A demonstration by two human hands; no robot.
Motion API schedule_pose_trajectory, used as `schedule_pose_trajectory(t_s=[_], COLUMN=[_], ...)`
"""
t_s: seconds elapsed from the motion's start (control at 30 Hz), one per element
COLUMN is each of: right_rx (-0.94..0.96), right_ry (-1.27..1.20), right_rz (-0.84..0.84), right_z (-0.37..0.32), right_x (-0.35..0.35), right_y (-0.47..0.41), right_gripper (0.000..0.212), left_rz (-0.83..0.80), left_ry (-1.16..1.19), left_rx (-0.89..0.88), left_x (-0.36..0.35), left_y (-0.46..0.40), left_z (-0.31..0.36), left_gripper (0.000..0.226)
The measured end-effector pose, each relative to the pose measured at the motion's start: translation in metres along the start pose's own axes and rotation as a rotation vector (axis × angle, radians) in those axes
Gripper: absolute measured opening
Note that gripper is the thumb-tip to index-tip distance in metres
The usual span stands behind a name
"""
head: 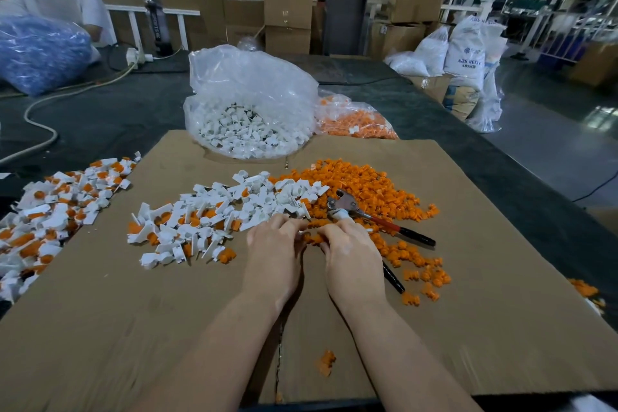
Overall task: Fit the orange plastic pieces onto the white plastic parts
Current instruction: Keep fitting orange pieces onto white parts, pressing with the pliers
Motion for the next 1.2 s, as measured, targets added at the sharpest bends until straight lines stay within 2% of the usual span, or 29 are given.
schedule_pose_trajectory(t_s=[0.23, 0.6, 0.67, 0.77, 0.93, 1.07, 1.2], right_rx=[-0.012, -0.04, -0.039, -0.042, -0.039, -0.044, -0.045], right_ry=[0.002, -0.003, -0.029, -0.065, -0.135, -0.151, -0.165], right_rz=[-0.011, -0.001, 0.028, 0.074, 0.165, 0.17, 0.158], right_z=[0.0021, 0.004, 0.003, 0.0025, 0.0031, 0.0046, 0.0053], right_x=[-0.0018, -0.0045, -0.0029, -0.0007, 0.0019, 0.0012, 0.0019], right_y=[-0.0003, 0.0001, 0.0, -0.0005, -0.0005, -0.0009, -0.0007], right_gripper=[0.018, 0.014, 0.009, 0.014, 0.011, 0.005, 0.004], left_rz=[0.021, 0.013, 0.014, 0.031, 0.118, 0.027, 0.086], left_ry=[0.126, 0.168, 0.162, 0.101, 0.134, 0.091, 0.096], left_rx=[0.002, 0.008, 0.001, -0.018, -0.044, -0.18, -0.111], left_x=[0.0056, 0.0079, 0.0085, 0.007, 0.0096, 0.0074, 0.0057], left_y=[0.0023, 0.0024, 0.0034, 0.0041, 0.0079, 0.0093, 0.0064], left_z=[0.0039, 0.0047, 0.0053, 0.0052, 0.006, 0.0066, 0.0047], left_gripper=[0.03, 0.018, 0.025, 0.033, 0.022, 0.021, 0.023])
Point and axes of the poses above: each hand's wrist, its own y-axis away from the middle knuckle, its own x-axis out of the back of the hand, z = x × y, the point moved 1 cm from there along -y, towards the middle knuckle, and after that the axes turned 6 degrees about -y, right-handed, at the moved point
